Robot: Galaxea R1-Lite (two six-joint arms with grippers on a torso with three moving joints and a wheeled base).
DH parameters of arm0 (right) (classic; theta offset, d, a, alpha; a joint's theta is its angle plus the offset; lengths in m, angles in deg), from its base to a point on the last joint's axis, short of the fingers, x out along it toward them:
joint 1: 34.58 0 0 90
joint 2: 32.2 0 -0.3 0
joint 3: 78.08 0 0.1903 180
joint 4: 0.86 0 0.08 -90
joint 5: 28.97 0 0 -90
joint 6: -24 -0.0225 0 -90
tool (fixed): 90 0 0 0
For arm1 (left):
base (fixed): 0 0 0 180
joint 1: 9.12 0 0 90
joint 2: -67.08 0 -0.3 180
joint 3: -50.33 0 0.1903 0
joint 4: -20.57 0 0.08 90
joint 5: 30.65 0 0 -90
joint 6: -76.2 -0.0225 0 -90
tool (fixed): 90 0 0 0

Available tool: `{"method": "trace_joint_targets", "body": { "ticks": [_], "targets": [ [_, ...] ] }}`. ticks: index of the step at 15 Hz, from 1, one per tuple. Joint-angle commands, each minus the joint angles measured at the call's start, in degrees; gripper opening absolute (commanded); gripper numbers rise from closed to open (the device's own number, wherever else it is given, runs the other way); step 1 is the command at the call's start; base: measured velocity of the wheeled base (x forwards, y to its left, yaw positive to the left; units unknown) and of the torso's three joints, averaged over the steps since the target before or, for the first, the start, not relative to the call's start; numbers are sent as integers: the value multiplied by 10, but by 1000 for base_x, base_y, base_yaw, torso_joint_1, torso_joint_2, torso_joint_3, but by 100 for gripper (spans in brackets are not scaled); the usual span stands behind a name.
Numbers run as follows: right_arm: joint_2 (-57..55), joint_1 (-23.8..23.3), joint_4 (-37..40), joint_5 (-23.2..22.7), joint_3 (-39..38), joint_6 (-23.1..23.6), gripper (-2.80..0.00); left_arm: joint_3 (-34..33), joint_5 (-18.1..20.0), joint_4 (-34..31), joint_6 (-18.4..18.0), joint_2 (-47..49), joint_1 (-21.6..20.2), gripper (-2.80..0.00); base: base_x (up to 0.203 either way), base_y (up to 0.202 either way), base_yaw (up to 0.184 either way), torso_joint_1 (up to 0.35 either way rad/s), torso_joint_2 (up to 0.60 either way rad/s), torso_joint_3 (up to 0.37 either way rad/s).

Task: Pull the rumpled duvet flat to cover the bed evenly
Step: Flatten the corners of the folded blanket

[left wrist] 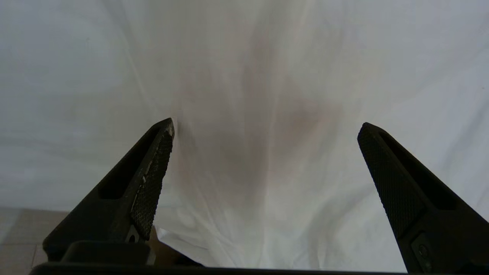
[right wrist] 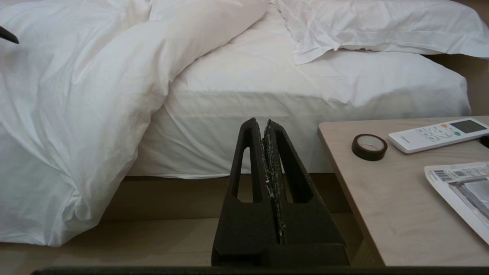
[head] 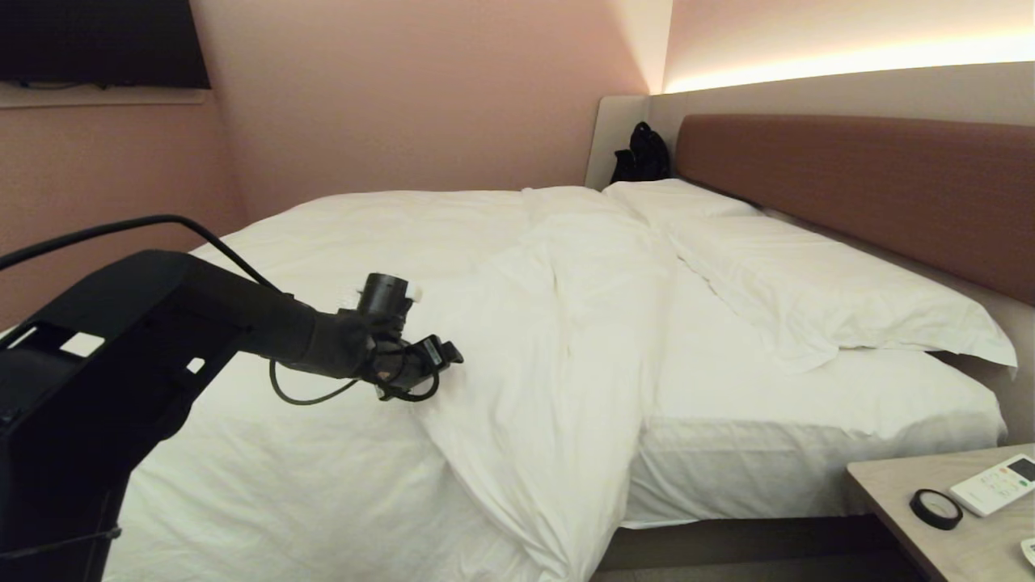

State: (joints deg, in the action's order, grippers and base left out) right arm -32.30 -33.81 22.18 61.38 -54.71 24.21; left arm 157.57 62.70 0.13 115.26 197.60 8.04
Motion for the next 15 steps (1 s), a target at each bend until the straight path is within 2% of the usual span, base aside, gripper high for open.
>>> {"method": "trace_joint_targets", "body": {
  "ticks": [1, 3, 5, 9, 15],
  "targets": [
    [-1, 0, 0, 0, 0, 1, -280, -2, 0, -10, 8, -3, -1, 0, 0, 0, 0, 0, 0, 0],
    [-1, 0, 0, 1, 0, 1, -280, -2, 0, -13, 9, -2, -1, 0, 0, 0, 0, 0, 0, 0],
    [-1, 0, 0, 0, 0, 1, -280, 1, -35, -8, 12, 13, -1, 0, 0, 0, 0, 0, 0, 0],
    [-1, 0, 0, 0, 0, 1, -280, 8, -41, -2, 12, 30, 0, 0, 0, 0, 0, 0, 0, 0],
    [-1, 0, 0, 1, 0, 1, -280, 36, -70, -2, 13, 66, 9, 0, 0, 0, 0, 0, 0, 0]
  ]
}}
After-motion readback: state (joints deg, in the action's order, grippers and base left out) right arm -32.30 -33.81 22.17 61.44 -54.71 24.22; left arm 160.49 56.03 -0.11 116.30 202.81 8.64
